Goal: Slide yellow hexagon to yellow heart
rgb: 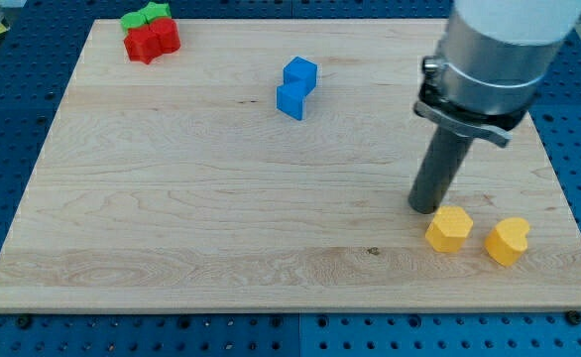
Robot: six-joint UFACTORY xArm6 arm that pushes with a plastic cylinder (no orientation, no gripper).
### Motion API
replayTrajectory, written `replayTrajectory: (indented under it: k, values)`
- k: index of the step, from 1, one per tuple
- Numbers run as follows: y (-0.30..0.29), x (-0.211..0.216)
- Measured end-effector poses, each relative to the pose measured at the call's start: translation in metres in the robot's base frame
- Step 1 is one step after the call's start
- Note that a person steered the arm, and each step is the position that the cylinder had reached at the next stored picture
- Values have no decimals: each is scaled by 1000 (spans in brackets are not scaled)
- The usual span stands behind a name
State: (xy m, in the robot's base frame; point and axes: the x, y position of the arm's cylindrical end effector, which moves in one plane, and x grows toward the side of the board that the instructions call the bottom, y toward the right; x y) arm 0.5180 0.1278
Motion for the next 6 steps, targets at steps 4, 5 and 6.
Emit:
replayTrajectory:
  k: [4,5,6]
  values:
    - [-7,8]
    - [9,16]
    - [27,32]
